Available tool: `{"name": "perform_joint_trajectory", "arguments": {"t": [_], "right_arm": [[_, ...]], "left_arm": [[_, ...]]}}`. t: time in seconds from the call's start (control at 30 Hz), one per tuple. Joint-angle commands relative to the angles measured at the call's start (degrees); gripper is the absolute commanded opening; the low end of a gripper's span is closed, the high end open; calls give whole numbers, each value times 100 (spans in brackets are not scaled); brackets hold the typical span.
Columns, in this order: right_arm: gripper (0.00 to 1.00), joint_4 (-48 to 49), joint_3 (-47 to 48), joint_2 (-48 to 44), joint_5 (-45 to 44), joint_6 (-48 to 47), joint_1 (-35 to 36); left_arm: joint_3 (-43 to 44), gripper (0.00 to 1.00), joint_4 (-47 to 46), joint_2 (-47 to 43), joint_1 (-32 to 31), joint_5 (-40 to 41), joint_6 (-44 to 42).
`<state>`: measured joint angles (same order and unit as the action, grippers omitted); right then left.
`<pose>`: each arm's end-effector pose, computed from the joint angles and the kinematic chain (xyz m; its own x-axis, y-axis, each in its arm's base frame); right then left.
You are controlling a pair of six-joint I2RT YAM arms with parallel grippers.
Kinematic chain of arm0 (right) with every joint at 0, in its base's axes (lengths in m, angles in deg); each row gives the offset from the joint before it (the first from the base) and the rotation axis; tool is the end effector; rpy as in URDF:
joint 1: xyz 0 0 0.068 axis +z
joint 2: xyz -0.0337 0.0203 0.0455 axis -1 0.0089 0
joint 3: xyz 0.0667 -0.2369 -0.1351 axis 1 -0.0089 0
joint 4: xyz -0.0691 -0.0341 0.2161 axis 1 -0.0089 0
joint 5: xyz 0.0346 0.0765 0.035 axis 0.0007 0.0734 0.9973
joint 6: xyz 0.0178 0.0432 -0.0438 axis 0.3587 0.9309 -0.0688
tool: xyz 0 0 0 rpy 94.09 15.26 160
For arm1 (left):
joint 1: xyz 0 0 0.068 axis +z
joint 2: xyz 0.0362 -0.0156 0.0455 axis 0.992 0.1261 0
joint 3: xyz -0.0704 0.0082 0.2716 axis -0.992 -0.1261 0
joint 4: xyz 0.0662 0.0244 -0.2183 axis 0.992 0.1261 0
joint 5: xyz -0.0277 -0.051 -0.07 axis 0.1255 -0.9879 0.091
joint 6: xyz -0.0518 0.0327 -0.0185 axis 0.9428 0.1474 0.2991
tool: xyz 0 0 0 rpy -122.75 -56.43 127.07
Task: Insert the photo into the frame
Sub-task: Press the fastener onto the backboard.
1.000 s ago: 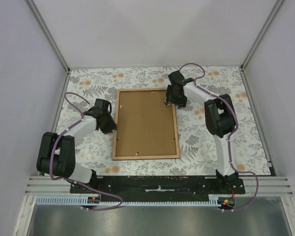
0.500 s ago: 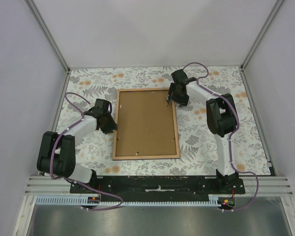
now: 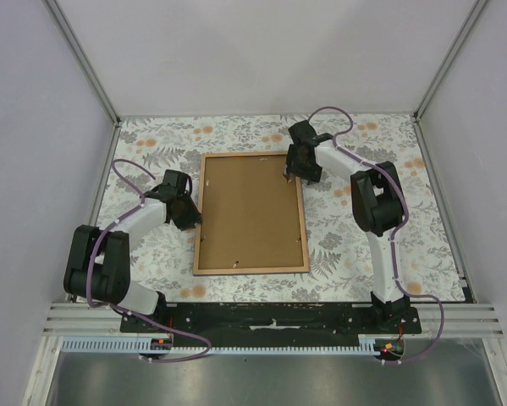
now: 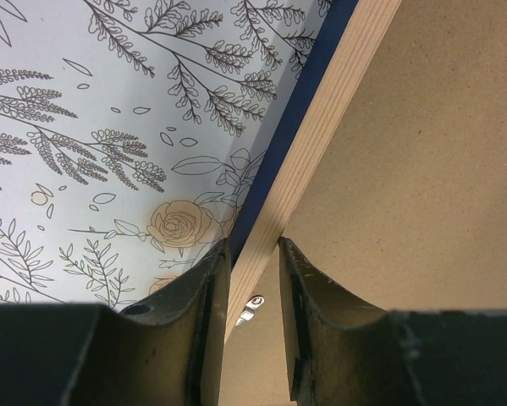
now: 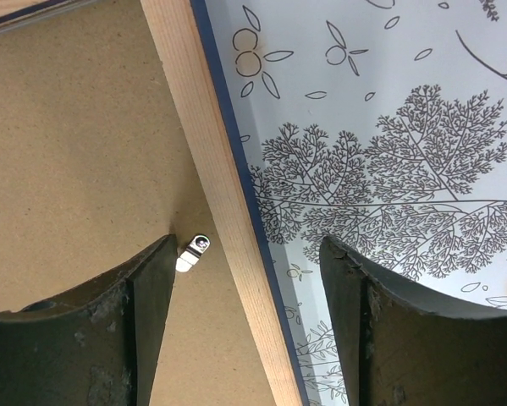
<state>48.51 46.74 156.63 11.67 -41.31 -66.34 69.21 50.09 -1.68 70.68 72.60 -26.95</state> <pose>0.4161 0.1695 0.1783 -0.8756 0.2400 -0.4191 0.2079 0.9706 0.1214 0.2449 -0.0523 0.1870 -0.8118 -0.4747 -0.3401 -0.3959 0.8755 -0.2772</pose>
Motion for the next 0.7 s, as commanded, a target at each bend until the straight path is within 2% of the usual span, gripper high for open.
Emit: {"name": "perform_joint_trajectory", "arguments": {"t": [0.0,0.13,0.3,0.5,0.67], "right_arm": [[75,-248,324,259,-170,-60,92],[70,-327,281,260,-319,-94,154],[68,-266,0,101,-416,-244,180],[52,-213,-203,22,-390,-314,180],[44,-125,-352,-74,-346,-446,180]], "left_arm": [[34,36,-98,53,3,-122,-138],[43,36,-80,44,3,-104,-138],[43,36,-89,70,3,-157,-130],[17,36,-98,26,3,-157,-121],[-10,36,-98,17,3,-166,-112]]}}
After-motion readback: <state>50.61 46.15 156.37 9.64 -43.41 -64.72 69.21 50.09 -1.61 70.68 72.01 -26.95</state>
